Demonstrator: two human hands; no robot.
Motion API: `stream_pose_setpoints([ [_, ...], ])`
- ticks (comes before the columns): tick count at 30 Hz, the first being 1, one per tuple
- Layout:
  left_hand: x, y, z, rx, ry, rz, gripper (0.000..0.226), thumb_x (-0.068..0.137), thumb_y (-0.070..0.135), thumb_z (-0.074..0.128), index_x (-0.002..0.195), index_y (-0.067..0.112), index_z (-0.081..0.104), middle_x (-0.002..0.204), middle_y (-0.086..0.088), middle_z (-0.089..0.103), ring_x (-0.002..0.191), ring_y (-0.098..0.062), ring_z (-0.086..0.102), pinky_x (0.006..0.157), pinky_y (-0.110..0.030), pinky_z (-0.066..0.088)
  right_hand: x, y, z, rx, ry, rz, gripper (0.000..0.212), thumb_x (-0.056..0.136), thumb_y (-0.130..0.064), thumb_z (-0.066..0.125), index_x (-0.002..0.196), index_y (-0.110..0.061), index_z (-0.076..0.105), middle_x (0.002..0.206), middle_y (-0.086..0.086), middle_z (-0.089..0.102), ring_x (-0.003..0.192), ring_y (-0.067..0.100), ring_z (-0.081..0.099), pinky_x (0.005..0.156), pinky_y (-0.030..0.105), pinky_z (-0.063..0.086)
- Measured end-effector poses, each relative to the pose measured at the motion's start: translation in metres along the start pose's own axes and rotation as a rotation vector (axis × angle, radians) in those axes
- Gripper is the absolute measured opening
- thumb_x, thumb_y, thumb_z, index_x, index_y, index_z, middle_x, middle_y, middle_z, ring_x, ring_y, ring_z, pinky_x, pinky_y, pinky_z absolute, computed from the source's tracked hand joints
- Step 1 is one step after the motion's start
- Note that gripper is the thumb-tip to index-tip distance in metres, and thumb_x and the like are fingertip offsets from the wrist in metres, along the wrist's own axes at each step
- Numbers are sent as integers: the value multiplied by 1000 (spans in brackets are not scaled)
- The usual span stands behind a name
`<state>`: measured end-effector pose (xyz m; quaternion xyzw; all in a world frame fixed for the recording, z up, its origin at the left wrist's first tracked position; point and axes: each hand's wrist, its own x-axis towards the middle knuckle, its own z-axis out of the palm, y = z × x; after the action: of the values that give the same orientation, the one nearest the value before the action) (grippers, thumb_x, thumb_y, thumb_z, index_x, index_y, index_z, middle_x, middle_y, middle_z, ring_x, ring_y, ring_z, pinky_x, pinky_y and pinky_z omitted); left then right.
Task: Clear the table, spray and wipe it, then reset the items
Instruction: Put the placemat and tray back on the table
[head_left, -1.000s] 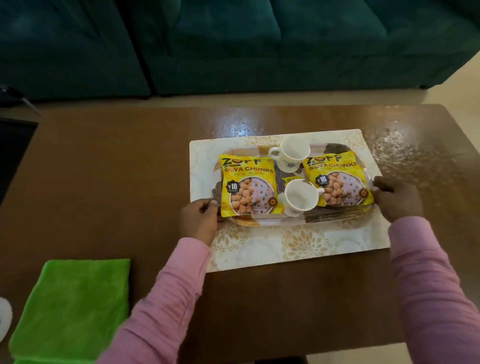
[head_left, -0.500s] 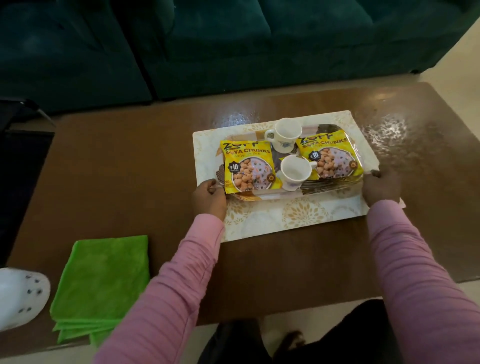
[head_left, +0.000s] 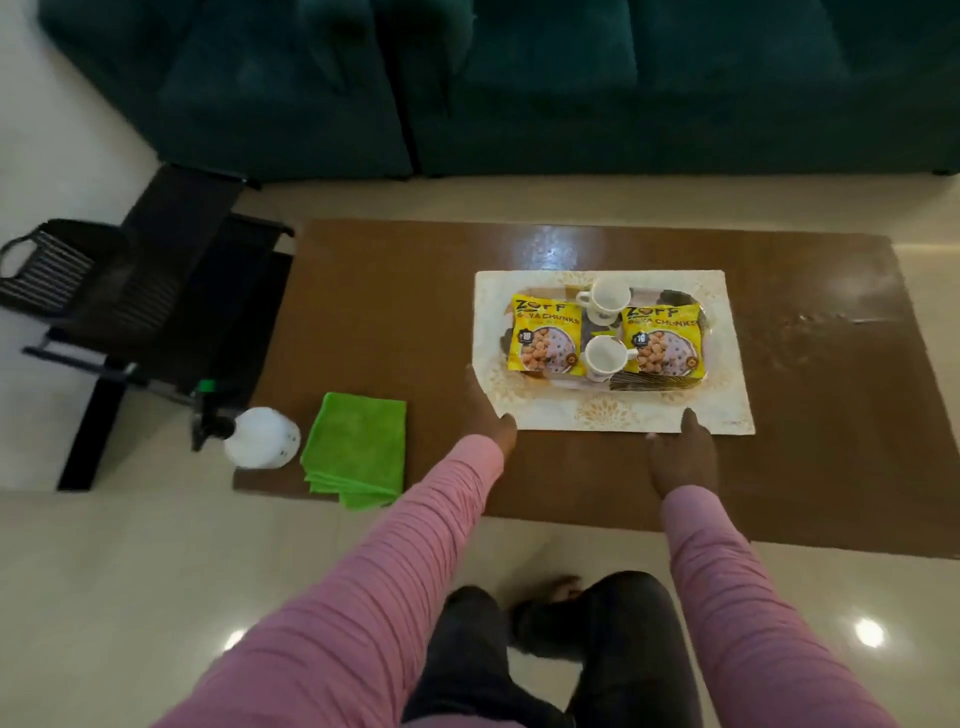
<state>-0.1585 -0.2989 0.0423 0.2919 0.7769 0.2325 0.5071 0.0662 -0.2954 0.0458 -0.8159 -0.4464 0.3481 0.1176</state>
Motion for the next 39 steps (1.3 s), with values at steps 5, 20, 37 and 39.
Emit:
stream_pose_setpoints([
  [5,-74,-7,-58,225,37,67,90,90,5,60,156,26,2,158,-8,30,136,-28,44,110,-37,37,-64,-45,-8,-140,-189,-33,61,94,-21,56,147,-8,30,149,19,35,136,36,34,107,43,32],
  [20,-83,-128,-294,614,-88,-64,45,96,27,52,140,21,44,147,-4,45,129,-28,49,106,-37,40,-199,-160,106,-114,-227,19,49,91,-19,59,137,-10,48,136,14,54,124,34,50,102,39,39],
  [37,78,-163,-398,591,-214,204,118,65,25,88,149,45,8,149,-3,44,129,-34,49,100,-42,40,-147,-176,280,-127,-270,233,37,84,-18,68,116,-3,60,119,17,64,108,31,59,77,26,37],
  [39,90,-162,-392,581,-266,261,114,65,32,88,144,53,9,139,-2,54,118,-35,56,90,-35,41,-130,-173,297,-113,-297,260,44,83,-21,70,122,-4,58,123,16,62,111,31,59,85,29,43],
])
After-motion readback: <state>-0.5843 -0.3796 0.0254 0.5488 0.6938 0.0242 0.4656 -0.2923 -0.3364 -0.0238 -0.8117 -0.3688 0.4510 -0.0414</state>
